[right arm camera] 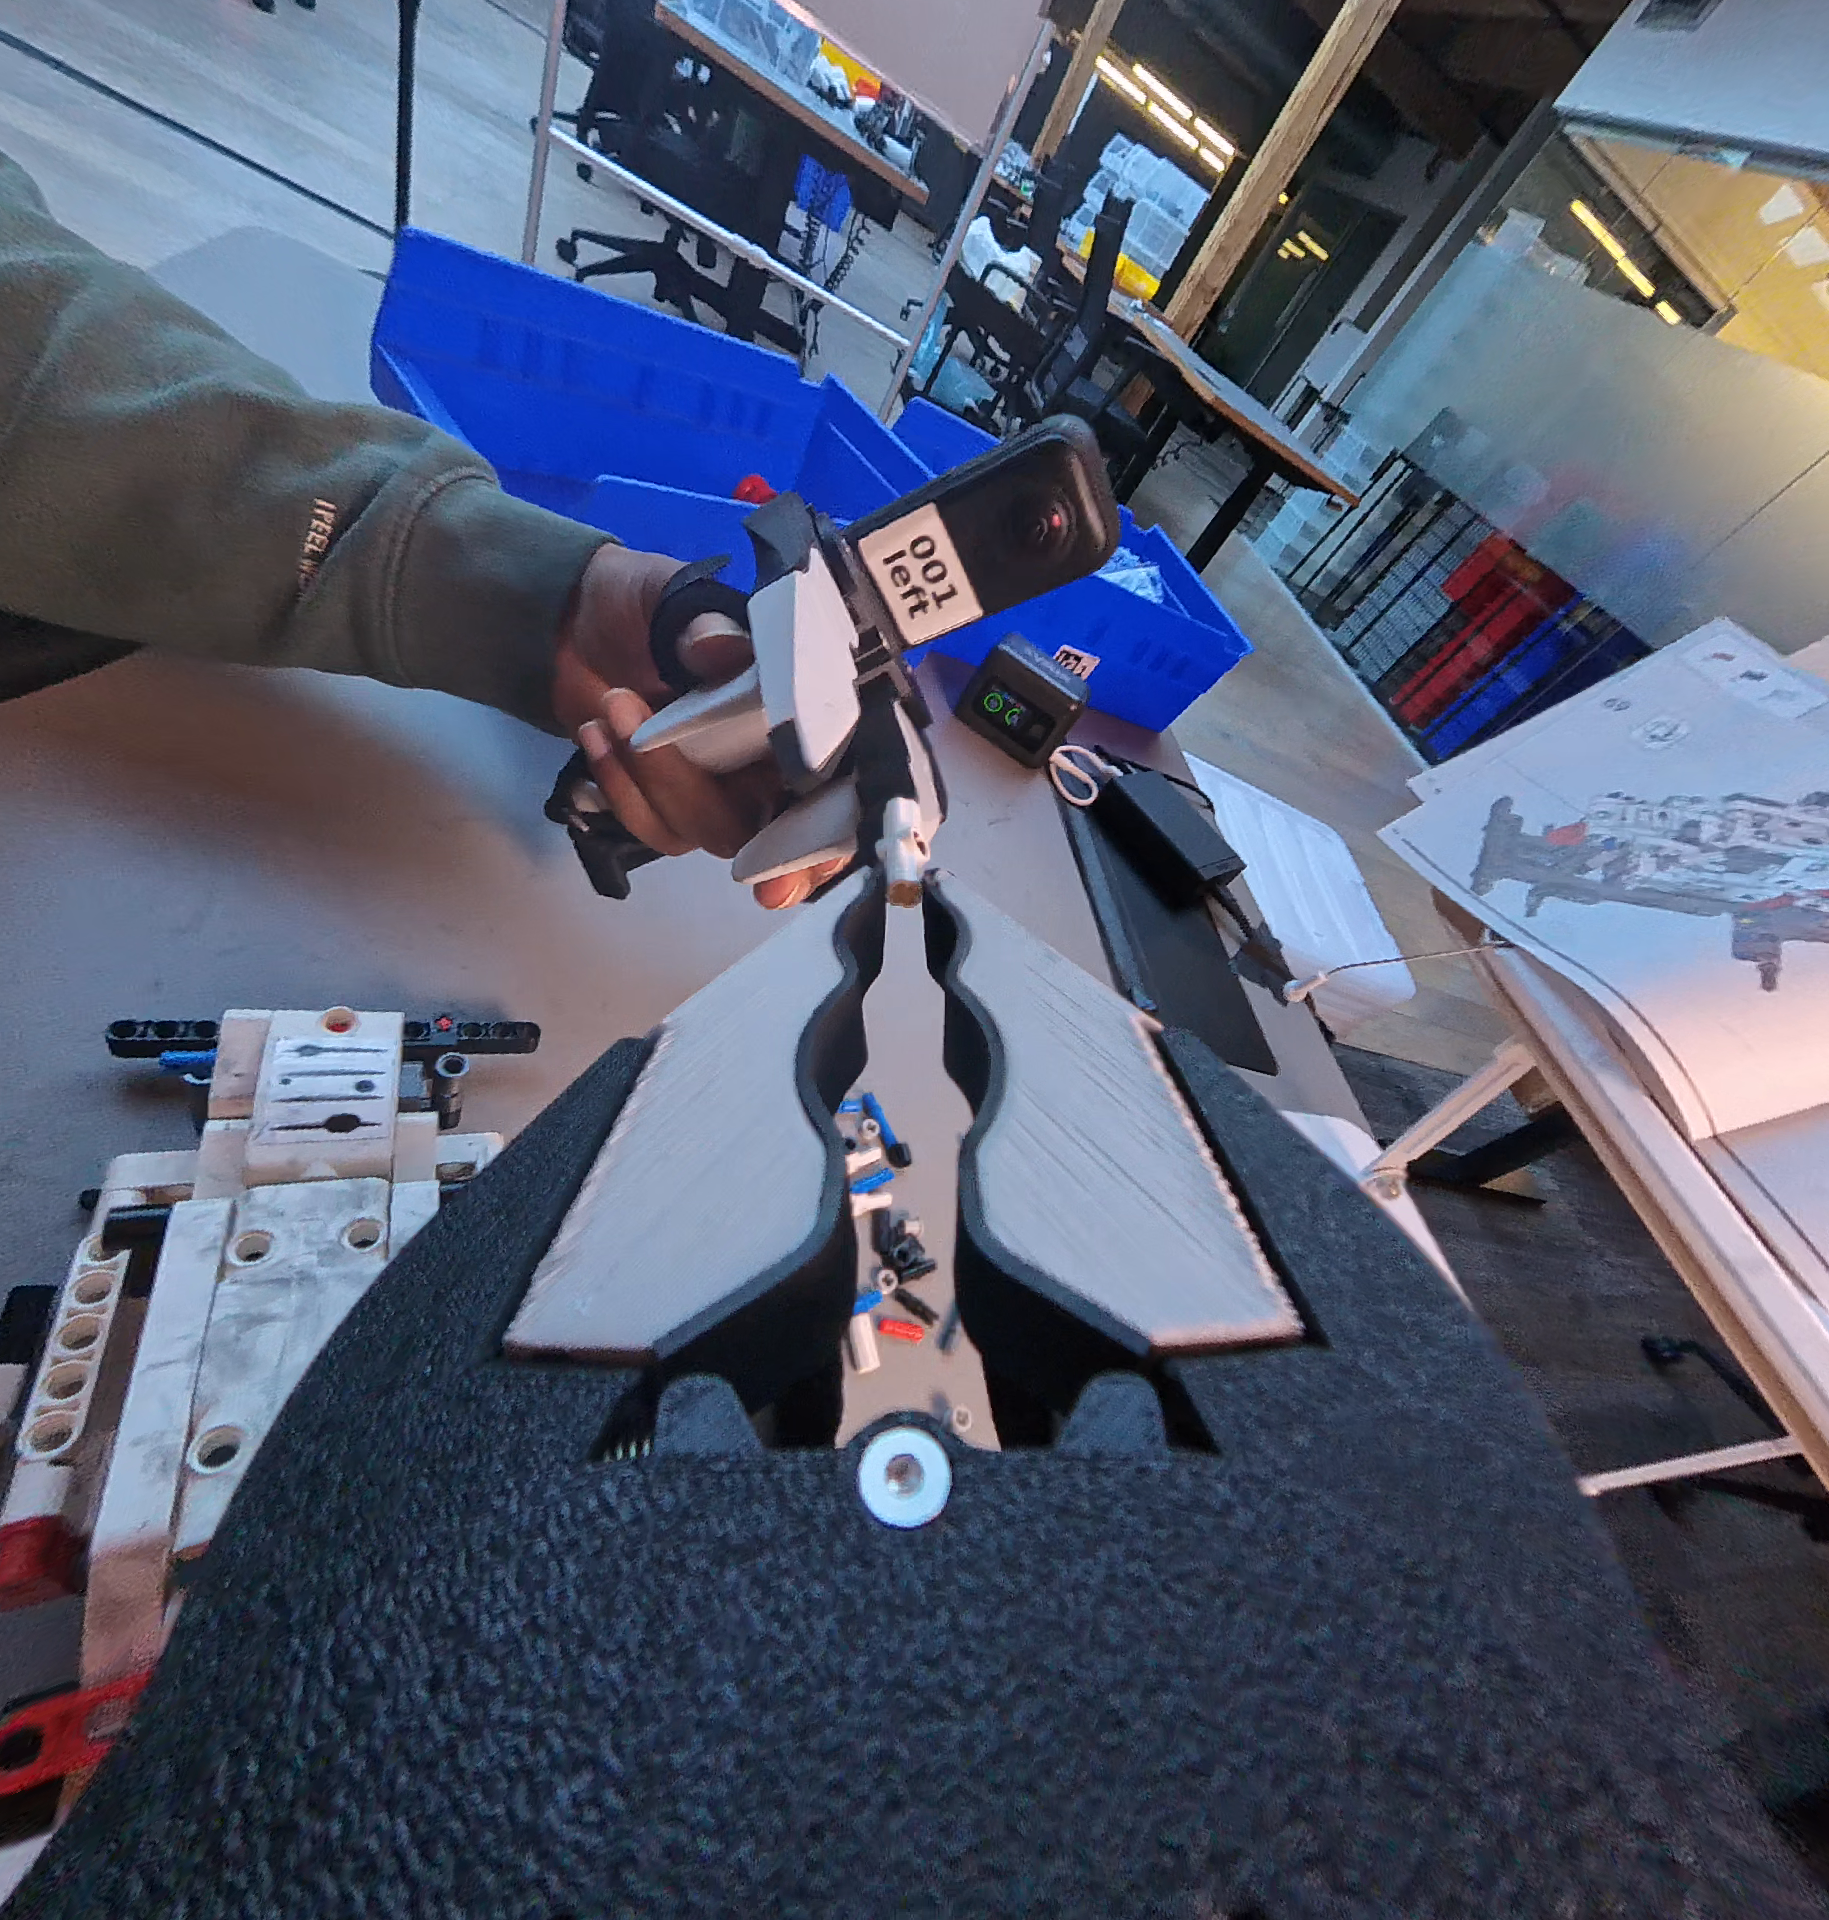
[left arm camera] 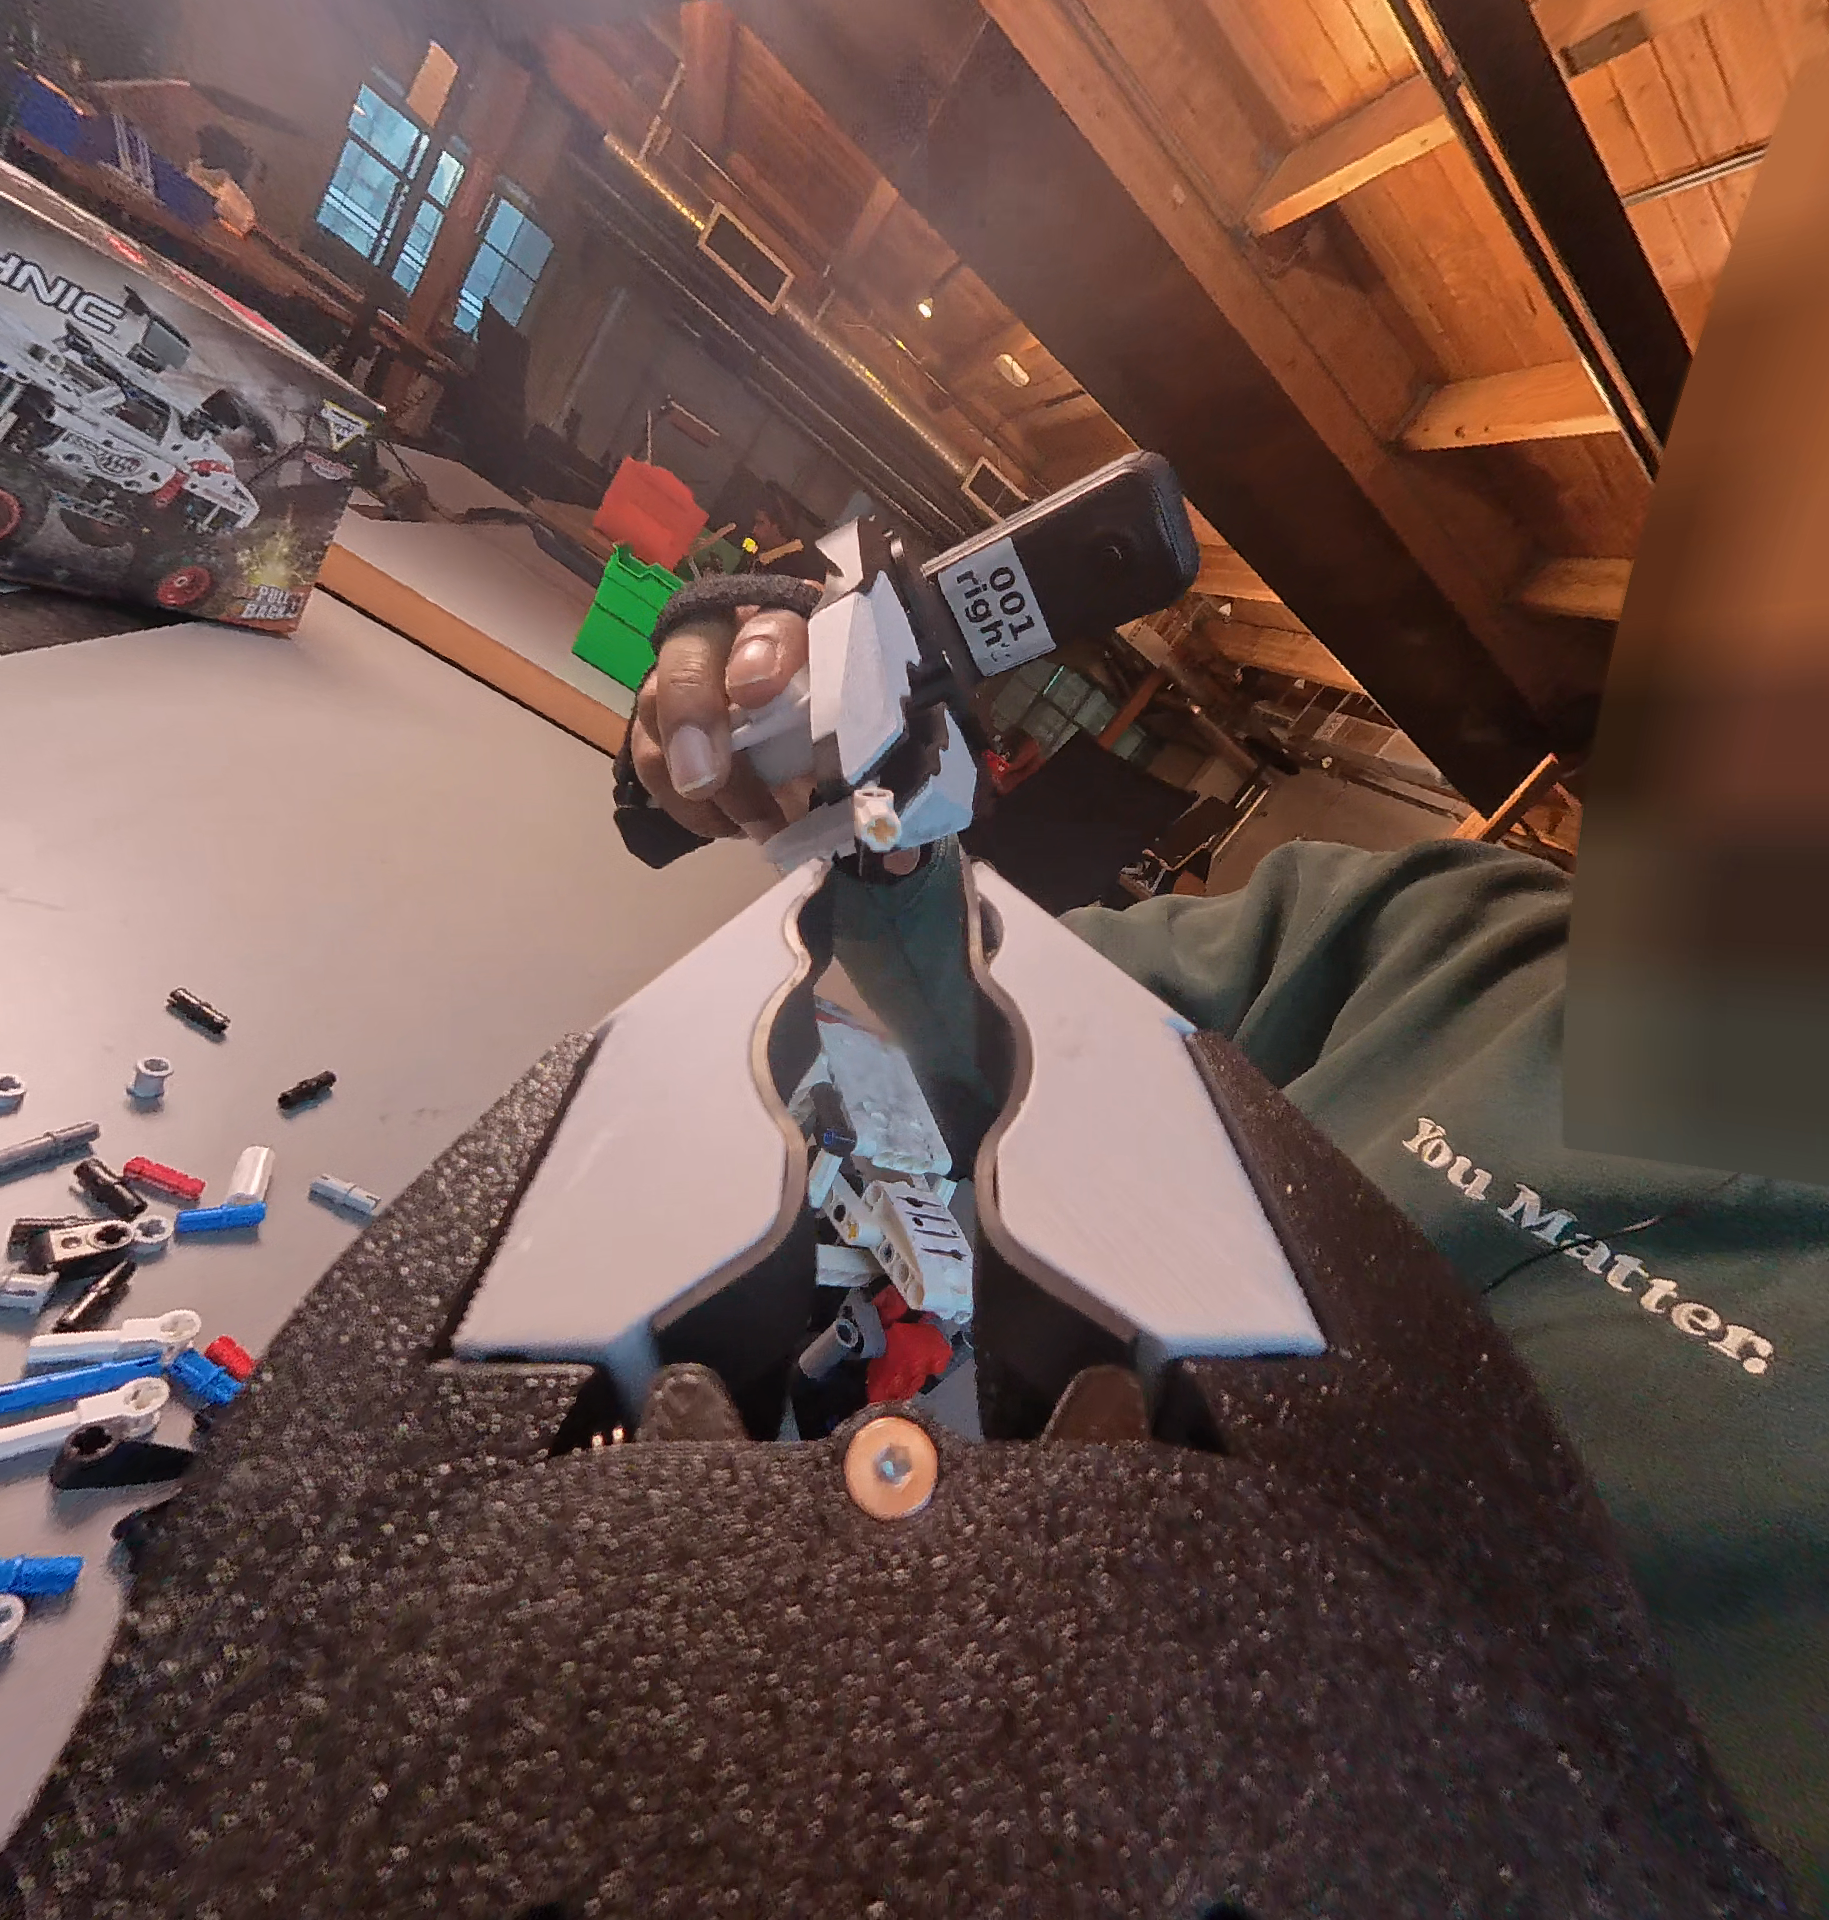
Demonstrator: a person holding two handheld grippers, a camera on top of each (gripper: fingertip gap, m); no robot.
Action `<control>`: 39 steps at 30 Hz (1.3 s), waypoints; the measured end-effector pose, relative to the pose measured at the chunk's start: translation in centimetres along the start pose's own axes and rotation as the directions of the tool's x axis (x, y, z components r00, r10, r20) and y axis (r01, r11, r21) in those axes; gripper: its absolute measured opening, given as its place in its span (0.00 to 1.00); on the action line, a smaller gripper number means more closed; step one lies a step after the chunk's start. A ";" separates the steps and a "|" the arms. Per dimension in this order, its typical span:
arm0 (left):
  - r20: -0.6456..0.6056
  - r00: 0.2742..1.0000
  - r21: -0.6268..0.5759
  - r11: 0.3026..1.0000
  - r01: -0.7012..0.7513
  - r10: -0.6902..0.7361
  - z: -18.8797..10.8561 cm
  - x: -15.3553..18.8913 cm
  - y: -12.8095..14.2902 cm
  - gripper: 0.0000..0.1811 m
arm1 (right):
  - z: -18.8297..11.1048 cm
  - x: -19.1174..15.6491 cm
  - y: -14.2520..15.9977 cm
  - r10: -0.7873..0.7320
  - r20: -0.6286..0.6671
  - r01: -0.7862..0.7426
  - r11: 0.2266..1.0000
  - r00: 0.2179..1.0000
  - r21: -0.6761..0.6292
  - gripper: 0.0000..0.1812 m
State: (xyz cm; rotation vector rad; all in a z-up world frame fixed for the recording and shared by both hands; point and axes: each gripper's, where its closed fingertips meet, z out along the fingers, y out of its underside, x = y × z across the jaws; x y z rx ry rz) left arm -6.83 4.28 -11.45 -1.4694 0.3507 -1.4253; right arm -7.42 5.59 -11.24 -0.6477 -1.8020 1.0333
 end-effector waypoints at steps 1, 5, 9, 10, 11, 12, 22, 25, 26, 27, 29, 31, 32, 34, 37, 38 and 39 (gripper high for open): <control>0.003 1.000 -0.008 1.000 -0.015 0.015 0.2 0.1 0.1 0.13 | 0.0 0.2 -0.4 -0.017 -0.023 0.017 1.000 1.000 0.019 0.03; 0.022 0.996 0.017 0.996 -0.089 0.089 0.8 0.5 -0.5 0.07 | 0.1 0.5 -1.6 -0.087 -0.084 0.092 0.994 0.993 0.061 0.03; 0.038 0.985 0.033 0.985 -0.170 0.169 0.6 1.2 -1.1 0.02 | 0.2 0.1 -2.2 -0.147 -0.103 0.154 0.986 0.984 0.062 0.03; 0.044 0.981 0.023 0.981 -0.191 0.190 0.6 1.3 -1.1 0.02 | 0.2 0.1 -2.3 -0.156 -0.105 0.162 0.985 0.982 0.060 0.03; 0.053 0.976 0.015 0.977 -0.212 0.211 0.5 1.4 -1.1 0.02 | 0.2 0.0 -2.4 -0.163 -0.110 0.170 0.984 0.981 0.060 0.03; 0.058 0.971 0.008 0.973 -0.231 0.230 0.5 1.5 -1.1 0.02 | 0.2 0.0 -2.5 -0.169 -0.113 0.177 0.982 0.979 0.062 0.03; 0.155 0.772 -0.160 0.787 -0.595 0.616 0.5 2.6 -0.9 0.02 | 0.0 -0.9 -3.6 -0.226 -0.100 0.233 0.970 0.969 0.064 0.03; 0.151 0.756 -0.174 0.770 -0.614 0.637 0.6 2.9 -0.9 0.02 | -0.1 -1.0 -3.8 -0.234 -0.100 0.241 0.969 0.967 0.061 0.03; 0.152 0.767 -0.170 0.781 -0.602 0.624 0.6 2.9 -0.9 0.02 | -0.1 -0.9 -3.8 -0.241 -0.109 0.248 0.967 0.964 0.055 0.03; 0.153 0.788 -0.158 0.802 -0.577 0.597 0.6 2.8 -1.0 0.02 | -0.1 -0.7 -3.8 -0.251 -0.124 0.259 0.965 0.960 0.047 0.03; 0.148 0.846 -0.105 0.858 -0.502 0.513 0.7 2.9 -1.6 0.02 | -0.1 -0.3 -3.8 -0.286 -0.155 0.292 0.956 0.946 0.020 0.08; 0.111 0.906 -0.027 0.912 -0.409 0.409 0.7 3.4 -2.3 0.02 | 0.1 -0.1 -3.7 -0.334 -0.184 0.336 0.942 0.925 -0.021 0.14; 0.090 0.926 -0.008 0.930 -0.366 0.366 0.8 3.5 -2.4 0.02 | 0.2 0.1 -3.6 -0.353 -0.204 0.352 0.935 0.913 -0.041 0.16; 0.093 0.947 0.003 0.951 -0.308 0.306 1.0 3.1 -2.4 0.02 | 0.3 0.2 -4.1 -0.372 -0.230 0.373 0.927 0.899 -0.040 0.17; 0.062 0.971 0.029 0.972 -0.234 0.232 1.5 3.1 -2.4 0.02 | 0.3 0.5 -4.3 -0.383 -0.254 0.383 0.922 0.888 -0.053 0.10; 0.051 0.975 0.035 0.975 -0.220 0.218 1.6 3.3 -2.4 0.02 | 0.2 0.6 -4.2 -0.388 -0.257 0.386 0.920 0.885 -0.060 0.10; 0.050 0.977 0.036 0.977 -0.210 0.208 1.6 3.2 -2.4 0.02 | 0.1 0.6 -4.2 -0.381 -0.255 0.378 0.924 0.889 -0.061 0.10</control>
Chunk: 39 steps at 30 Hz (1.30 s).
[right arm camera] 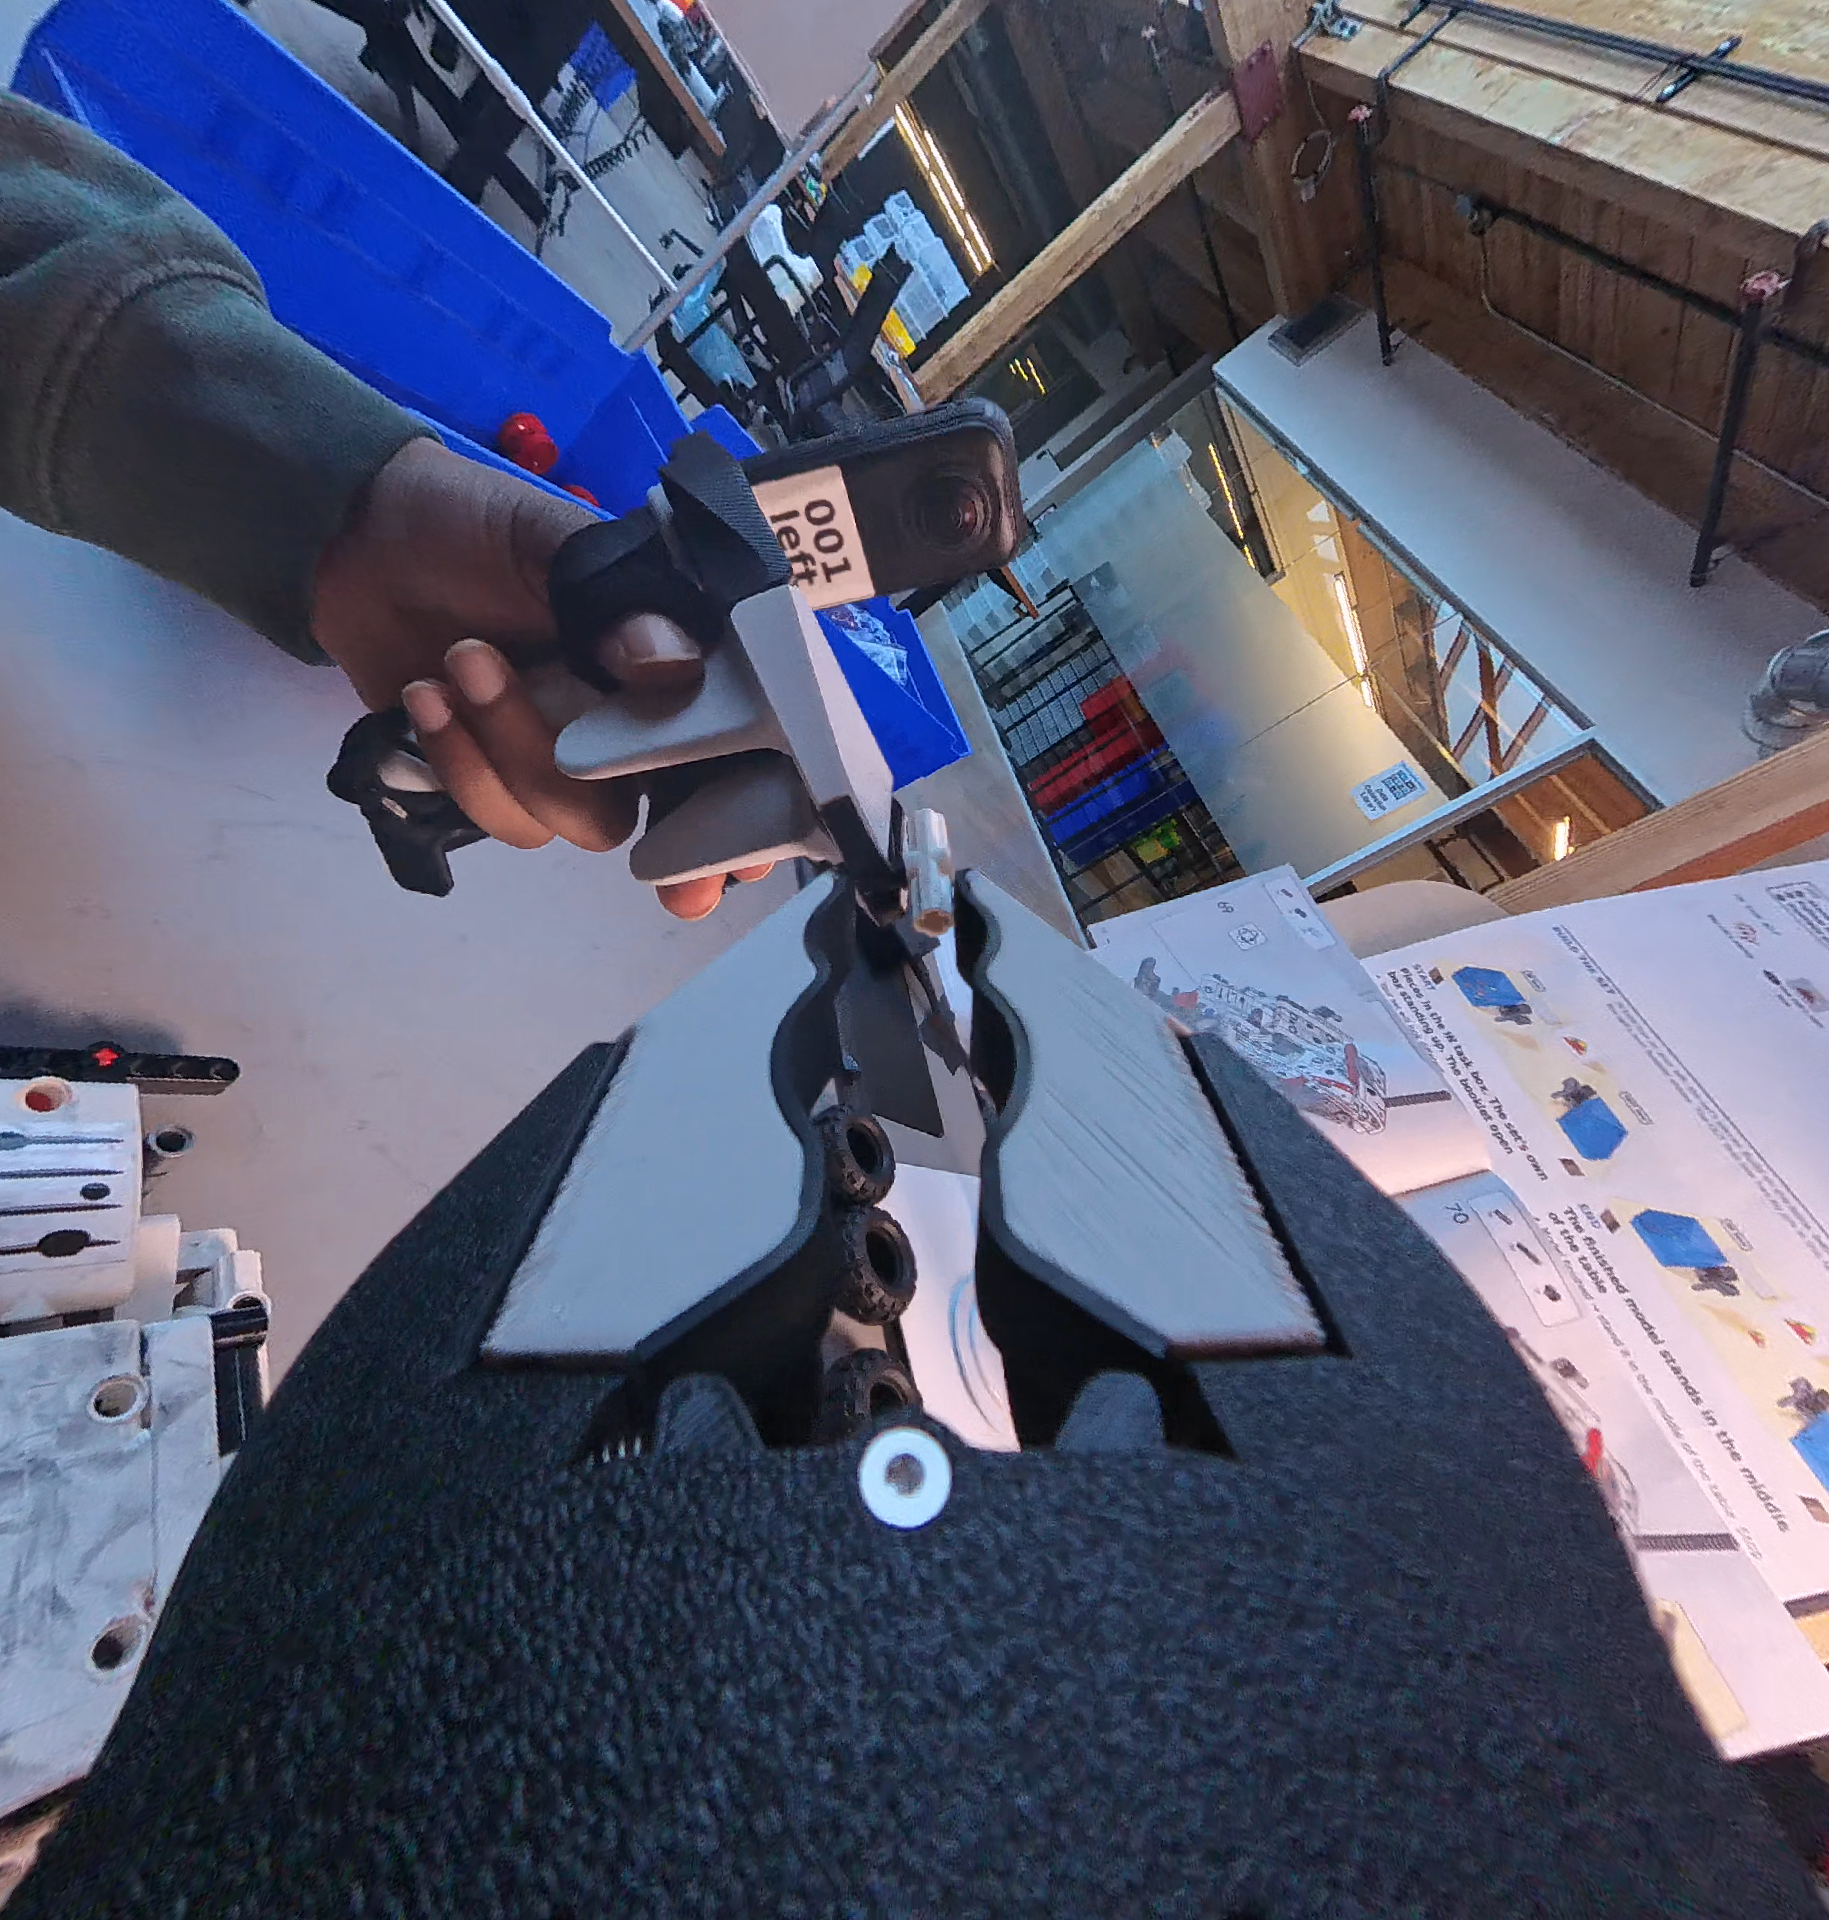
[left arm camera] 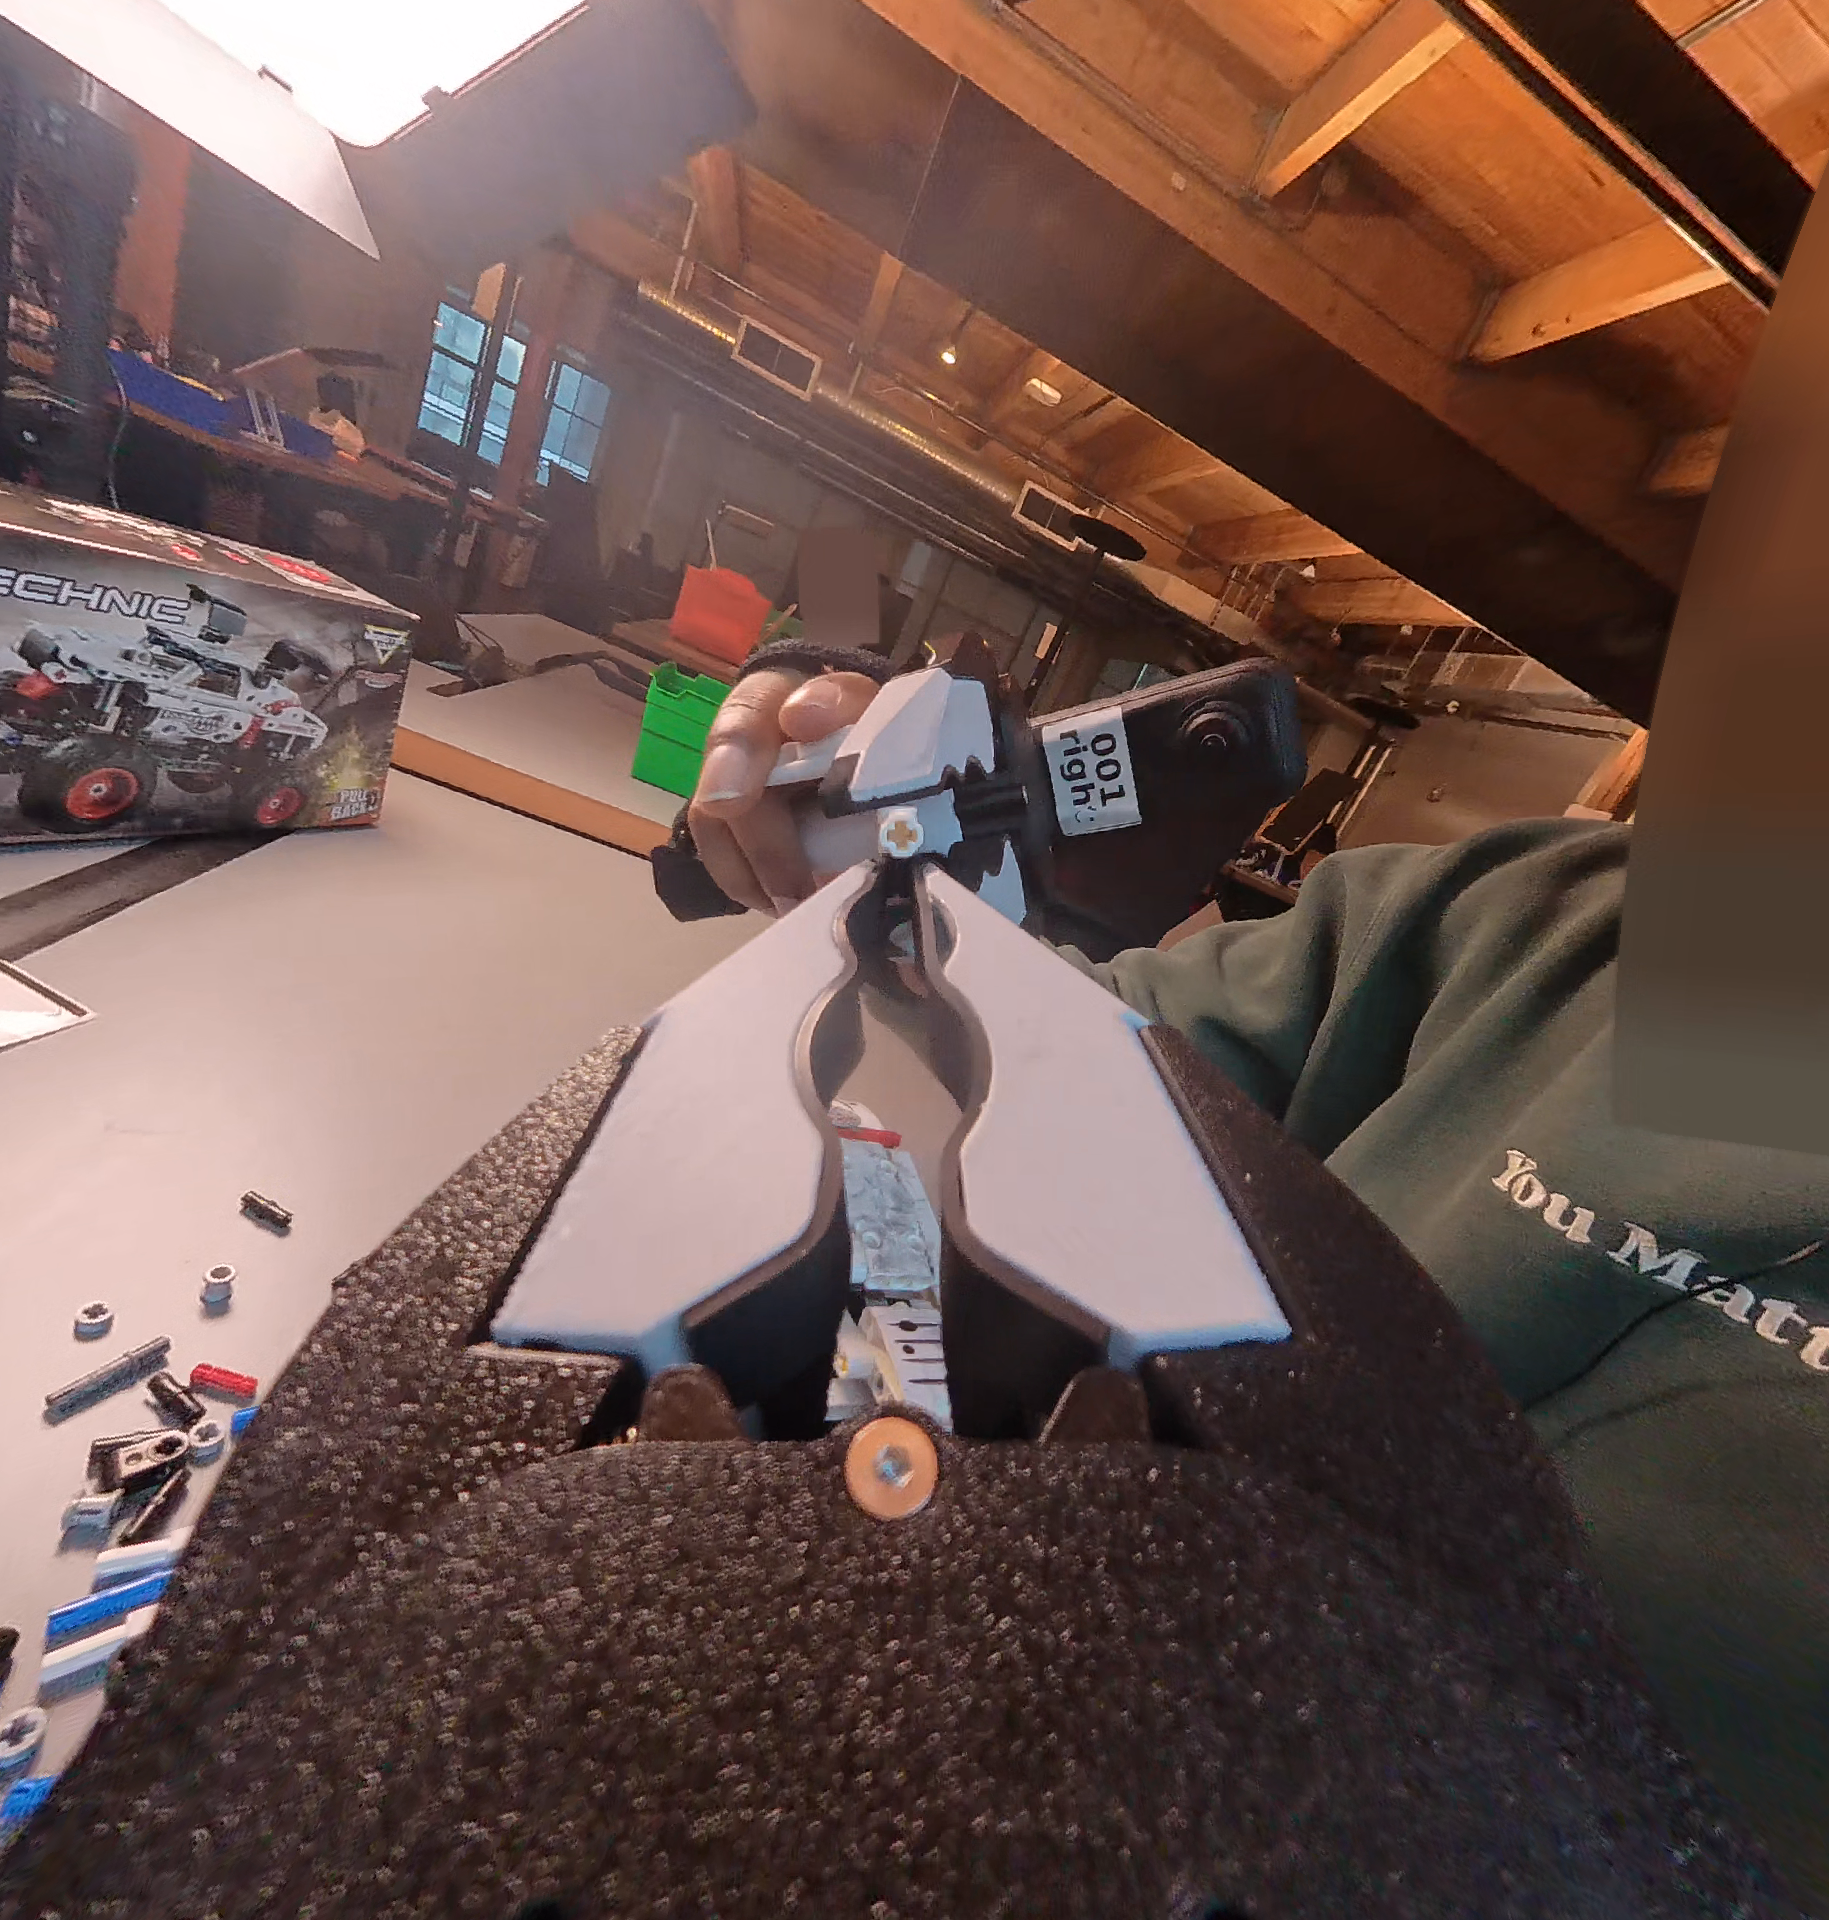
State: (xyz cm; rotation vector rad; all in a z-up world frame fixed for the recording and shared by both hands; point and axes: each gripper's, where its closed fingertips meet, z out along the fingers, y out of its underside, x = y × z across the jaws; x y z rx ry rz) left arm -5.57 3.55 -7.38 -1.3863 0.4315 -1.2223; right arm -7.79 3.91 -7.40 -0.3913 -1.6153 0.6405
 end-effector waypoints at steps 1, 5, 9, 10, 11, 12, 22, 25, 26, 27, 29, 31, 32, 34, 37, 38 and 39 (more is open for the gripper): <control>-0.005 1.000 0.004 1.000 0.013 -0.013 0.0 0.0 -0.1 0.02 | 0.0 0.1 0.0 0.015 0.001 -0.015 1.000 1.000 0.004 0.10; -0.035 0.999 0.030 0.999 0.041 -0.040 -0.3 0.3 -0.5 0.07 | -0.2 0.1 -0.1 0.093 0.026 -0.094 0.995 0.995 0.022 0.08; -0.017 0.997 0.058 0.995 0.078 -0.077 -1.1 -0.1 -1.3 0.09 | -0.4 -0.1 0.1 0.153 0.074 -0.155 0.988 0.985 0.020 0.08; -0.013 0.997 0.052 0.996 0.079 -0.079 -1.0 -0.1 -1.2 0.09 | -0.3 -0.3 0.2 0.171 0.086 -0.173 0.985 0.982 0.017 0.08; -0.019 0.996 0.049 0.995 0.086 -0.085 -0.8 0.1 -1.1 0.08 | -0.3 -0.4 0.2 0.184 0.097 -0.186 0.982 0.978 0.015 0.08; -0.015 0.995 0.044 0.994 0.098 -0.097 -0.6 0.0 -1.0 0.07 | -0.3 -0.5 0.3 0.199 0.105 -0.201 0.979 0.974 0.012 0.08; 0.071 0.984 0.060 0.985 0.161 -0.166 -0.4 -1.5 -0.9 0.03 | -0.2 -0.3 1.6 0.327 0.135 -0.328 0.944 0.935 -0.015 0.08; 0.076 0.980 0.108 0.978 0.177 -0.186 -0.4 -2.0 -1.2 0.03 | 0.1 0.0 1.9 0.359 0.106 -0.359 0.933 0.928 -0.014 0.09; 0.074 0.977 0.126 0.974 0.189 -0.199 -0.5 -2.1 -1.3 0.03 | 0.1 0.3 2.0 0.356 0.087 -0.356 0.934 0.931 -0.010 0.09; 0.073 0.975 0.141 0.970 0.196 -0.208 -0.6 -2.2 -1.4 0.03 | 0.1 0.5 2.0 0.349 0.069 -0.349 0.937 0.935 -0.009 0.09; 0.084 0.971 0.167 0.964 0.207 -0.224 -0.7 -2.5 -1.6 0.03 | 0.3 0.8 2.3 0.327 0.035 -0.327 0.945 0.944 -0.021 0.10; 0.080 0.966 0.222 0.949 0.224 -0.246 -0.9 -2.8 -2.1 0.03 | 0.5 1.3 2.6 0.313 -0.021 -0.314 0.949 0.949 -0.036 0.10; 0.076 0.962 0.256 0.938 0.235 -0.262 -1.1 -3.0 -2.4 0.03 | 0.7 1.6 2.8 0.328 -0.053 -0.330 0.943 0.943 -0.047 0.10; 0.068 0.957 0.329 0.912 0.246 -0.282 -1.6 -3.3 -3.0 0.03 | 0.9 2.5 3.0 0.381 -0.118 -0.387 0.921 0.917 -0.035 0.10; 0.061 0.944 0.440 0.857 0.267 -0.326 -2.2 -3.9 -3.8 0.03 | 1.3 3.0 2.9 0.404 -0.191 -0.417 0.909 0.894 -0.027 0.10; 0.062 0.938 0.474 0.837 0.272 -0.340 -2.4 -4.1 -4.0 0.03 | 1.5 2.9 2.8 0.384 -0.217 -0.400 0.916 0.898 -0.034 0.09; 0.063 0.933 0.501 0.820 0.277 -0.354 -2.5 -4.2 -4.1 0.03 | 1.6 3.1 2.8 0.364 -0.254 -0.386 0.922 0.896 -0.042 0.10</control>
